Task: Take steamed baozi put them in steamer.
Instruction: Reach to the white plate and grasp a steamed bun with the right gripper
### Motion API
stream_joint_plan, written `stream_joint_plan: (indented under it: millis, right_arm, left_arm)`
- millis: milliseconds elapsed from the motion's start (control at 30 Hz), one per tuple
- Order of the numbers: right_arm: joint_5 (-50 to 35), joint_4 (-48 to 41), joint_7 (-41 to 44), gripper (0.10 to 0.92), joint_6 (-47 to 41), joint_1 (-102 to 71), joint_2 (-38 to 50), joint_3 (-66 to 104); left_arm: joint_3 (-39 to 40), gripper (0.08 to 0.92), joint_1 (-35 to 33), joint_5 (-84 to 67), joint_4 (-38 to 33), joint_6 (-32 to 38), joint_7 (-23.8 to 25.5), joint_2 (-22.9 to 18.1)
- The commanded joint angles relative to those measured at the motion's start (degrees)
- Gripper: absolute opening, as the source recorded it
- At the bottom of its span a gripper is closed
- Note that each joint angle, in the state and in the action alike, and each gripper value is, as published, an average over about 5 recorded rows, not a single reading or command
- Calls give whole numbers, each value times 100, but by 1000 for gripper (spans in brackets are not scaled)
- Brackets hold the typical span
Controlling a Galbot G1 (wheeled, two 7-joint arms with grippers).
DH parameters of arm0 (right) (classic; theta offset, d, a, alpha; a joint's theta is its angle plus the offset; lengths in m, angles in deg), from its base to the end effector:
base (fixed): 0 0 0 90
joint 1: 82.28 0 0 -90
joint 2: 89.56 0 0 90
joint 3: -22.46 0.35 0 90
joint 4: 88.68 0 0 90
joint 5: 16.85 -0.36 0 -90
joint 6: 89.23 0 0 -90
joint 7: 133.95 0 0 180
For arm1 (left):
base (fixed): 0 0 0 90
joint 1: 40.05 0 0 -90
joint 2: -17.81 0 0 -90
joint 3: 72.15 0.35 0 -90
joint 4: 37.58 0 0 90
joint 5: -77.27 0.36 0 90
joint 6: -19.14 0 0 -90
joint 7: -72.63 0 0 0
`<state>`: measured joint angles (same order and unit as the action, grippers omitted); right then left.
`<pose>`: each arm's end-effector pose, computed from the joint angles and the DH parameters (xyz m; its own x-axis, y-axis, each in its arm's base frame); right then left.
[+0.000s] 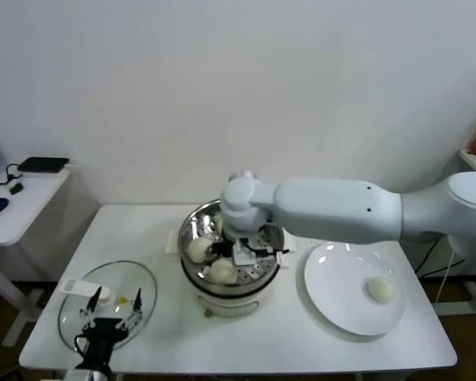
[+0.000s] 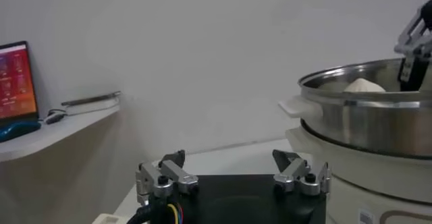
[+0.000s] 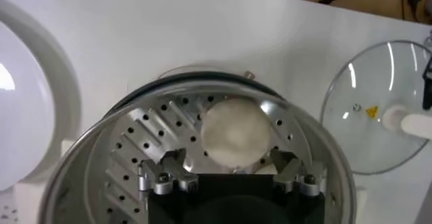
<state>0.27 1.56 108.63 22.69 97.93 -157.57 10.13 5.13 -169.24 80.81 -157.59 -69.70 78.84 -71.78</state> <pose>0.4551 0.1956 -0.0752 -0.1764 -0.1737 0.9689 0.0952 -0.9827 -0.1589 0.1286 0.0699 -0.3235 -0.9861 -0.0779 0.1468 -0.0491 0.9806 0.1899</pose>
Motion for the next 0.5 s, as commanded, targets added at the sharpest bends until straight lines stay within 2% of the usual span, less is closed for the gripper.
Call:
stream_joint_plan:
  millis: [33, 167, 500]
  right_arm:
    - [-504, -18, 32, 823, 93, 653, 552, 248]
    - [-1128, -108, 41, 823, -268, 1061, 1004, 169]
    - [-3494, -145, -445, 823, -2497, 2397, 2730, -1729]
  left_arm:
    - [16, 823, 0, 74, -16, -50, 60, 79]
    - [27, 823, -16, 98, -15, -48, 73, 111]
    - [103, 823, -17, 108, -36, -3, 59, 127]
